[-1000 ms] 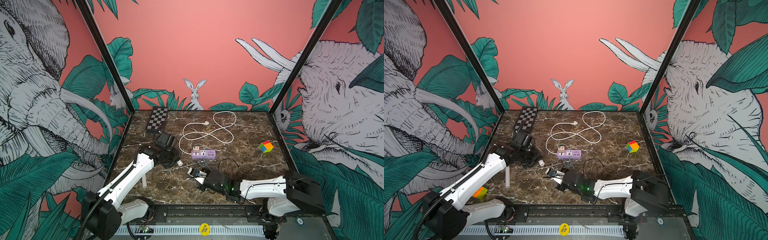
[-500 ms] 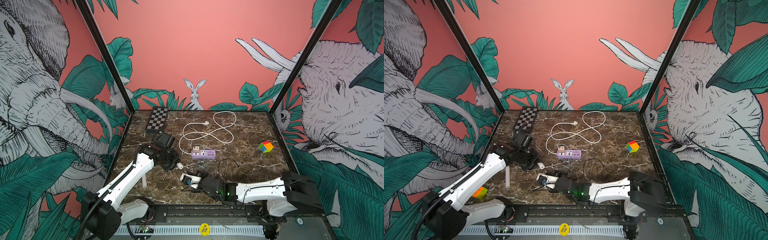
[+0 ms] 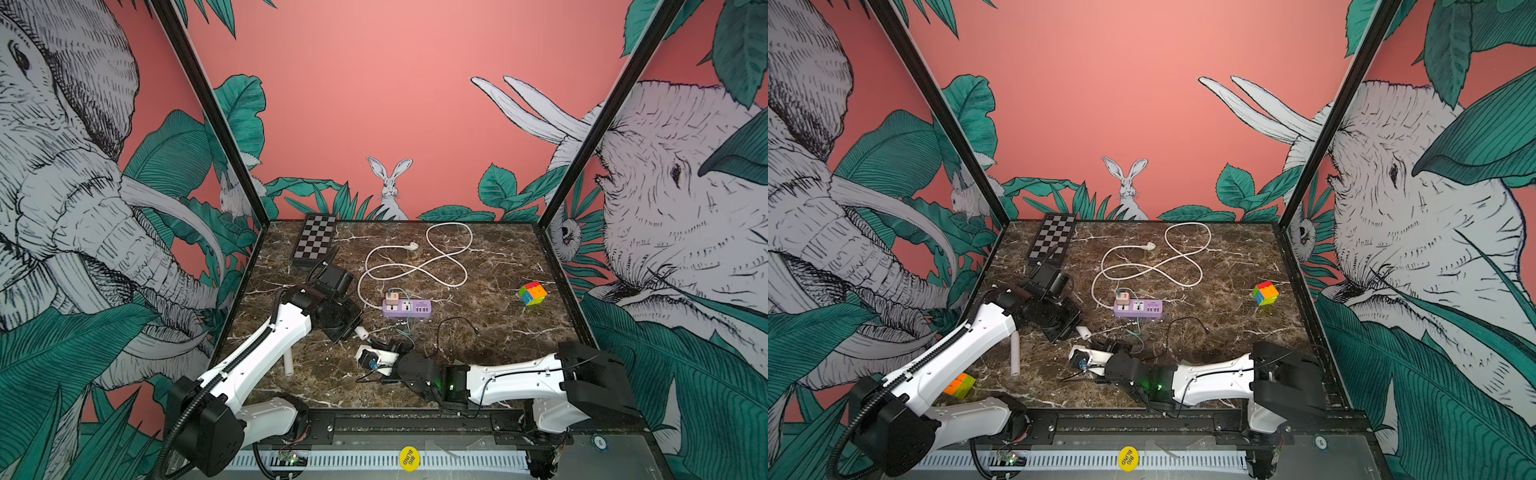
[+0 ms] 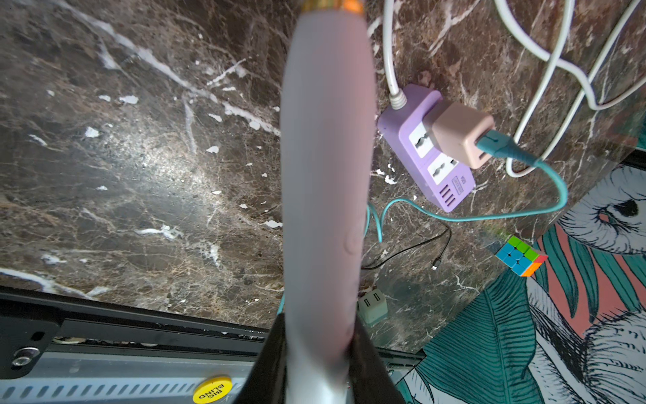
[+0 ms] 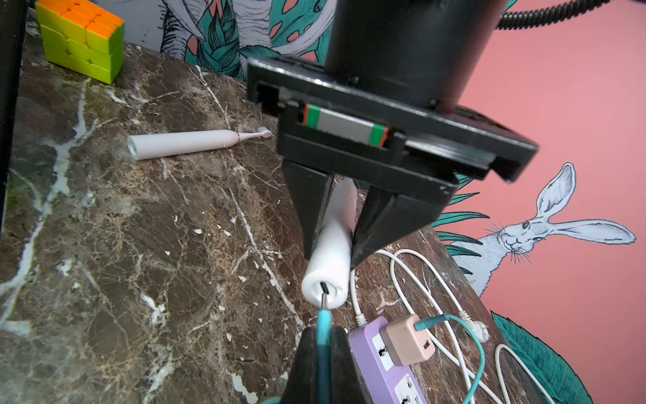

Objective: Charge the electric toothbrush
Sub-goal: Insert the charging cable into the electric toothbrush.

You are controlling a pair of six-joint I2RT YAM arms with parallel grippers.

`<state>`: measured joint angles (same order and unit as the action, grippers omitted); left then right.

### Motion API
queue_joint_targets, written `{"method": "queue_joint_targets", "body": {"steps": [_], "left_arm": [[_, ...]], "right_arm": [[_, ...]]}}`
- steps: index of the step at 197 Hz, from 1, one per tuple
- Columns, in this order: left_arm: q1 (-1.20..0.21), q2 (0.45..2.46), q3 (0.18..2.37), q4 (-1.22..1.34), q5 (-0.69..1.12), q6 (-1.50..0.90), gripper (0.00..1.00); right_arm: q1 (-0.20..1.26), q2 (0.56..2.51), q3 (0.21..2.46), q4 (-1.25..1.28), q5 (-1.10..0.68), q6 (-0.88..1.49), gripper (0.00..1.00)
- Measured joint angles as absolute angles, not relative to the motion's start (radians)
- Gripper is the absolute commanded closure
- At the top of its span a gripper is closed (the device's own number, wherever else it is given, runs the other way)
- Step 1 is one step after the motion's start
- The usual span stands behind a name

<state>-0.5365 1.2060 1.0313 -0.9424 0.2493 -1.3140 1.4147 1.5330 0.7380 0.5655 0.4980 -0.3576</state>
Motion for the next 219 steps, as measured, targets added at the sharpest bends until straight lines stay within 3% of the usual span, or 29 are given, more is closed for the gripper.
{"method": "queue_joint_targets", "body": {"steps": [45, 104, 219], "left_arm": [[-0.561, 1.223, 1.114, -0.99, 0.233, -1.345, 1.0], [-0.585, 1.393, 1.195, -1.056, 0.275, -1.303, 1.0], [-0.608, 1.369, 1.224, -1.145, 0.205, -1.297, 1.0]], "right_arm": [[1.422, 1.545, 0.738, 0.563, 0.548, -0.374, 1.0], [1.422, 1.545, 0.756, 0.561, 0.558, -0.365, 1.0], [1.428, 1.529, 0.746, 0.525, 0.558, -0.321, 1.0]]}}
